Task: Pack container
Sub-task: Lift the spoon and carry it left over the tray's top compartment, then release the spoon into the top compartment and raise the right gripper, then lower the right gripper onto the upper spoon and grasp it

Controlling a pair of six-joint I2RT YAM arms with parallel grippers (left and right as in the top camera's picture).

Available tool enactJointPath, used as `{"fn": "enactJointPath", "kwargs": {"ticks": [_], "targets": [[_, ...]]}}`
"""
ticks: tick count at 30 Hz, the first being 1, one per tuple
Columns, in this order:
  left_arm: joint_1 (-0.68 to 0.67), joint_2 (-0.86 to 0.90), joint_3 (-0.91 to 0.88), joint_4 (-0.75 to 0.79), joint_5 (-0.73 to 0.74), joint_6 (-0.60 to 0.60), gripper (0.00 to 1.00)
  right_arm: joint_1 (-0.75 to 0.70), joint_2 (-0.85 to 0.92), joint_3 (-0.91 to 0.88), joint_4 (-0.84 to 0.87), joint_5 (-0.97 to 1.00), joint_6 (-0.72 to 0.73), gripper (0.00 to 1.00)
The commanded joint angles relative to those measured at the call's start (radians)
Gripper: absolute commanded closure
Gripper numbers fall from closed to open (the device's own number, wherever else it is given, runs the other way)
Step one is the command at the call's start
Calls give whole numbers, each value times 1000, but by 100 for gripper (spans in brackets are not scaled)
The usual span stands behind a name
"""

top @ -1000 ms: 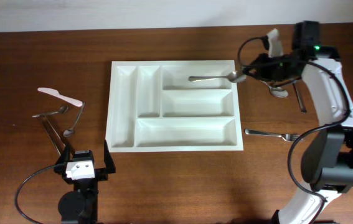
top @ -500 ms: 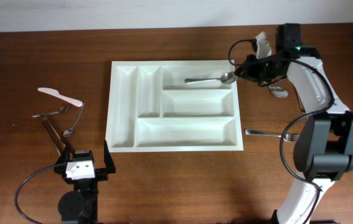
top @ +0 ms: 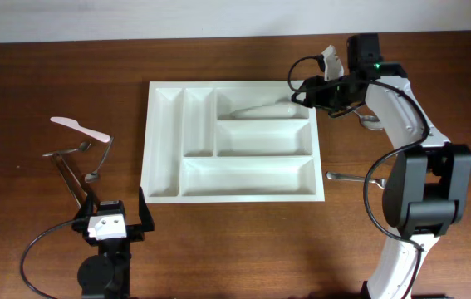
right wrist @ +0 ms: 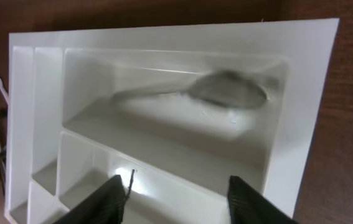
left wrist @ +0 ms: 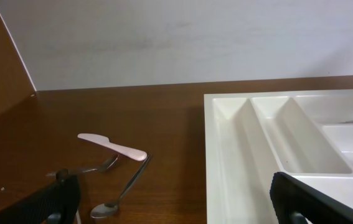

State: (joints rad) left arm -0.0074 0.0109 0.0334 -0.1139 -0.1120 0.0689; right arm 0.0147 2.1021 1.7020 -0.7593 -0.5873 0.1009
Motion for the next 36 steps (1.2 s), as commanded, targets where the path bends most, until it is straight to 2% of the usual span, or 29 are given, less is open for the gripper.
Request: {"fn": "enactJointPath", "kwargs": {"ticks": [1, 8, 17, 26, 36], "targets": [[-5, -5, -6, 2, -4, 19, 1, -10, 2, 21, -19, -3, -3, 43], [-5, -5, -6, 2, -4, 19, 1, -105, -7, 37, -163, 48, -45, 31], [-5, -5, -6, 2, -3, 19, 1, -242, -8, 36, -286, 232, -74, 31], [-5, -5, -6, 2, -3, 19, 1, -255, -1, 35, -273, 388, -36, 31], [-5, -5, -6, 2, -4, 19, 1, -331, 10, 1, -257, 415, -6, 31]]}}
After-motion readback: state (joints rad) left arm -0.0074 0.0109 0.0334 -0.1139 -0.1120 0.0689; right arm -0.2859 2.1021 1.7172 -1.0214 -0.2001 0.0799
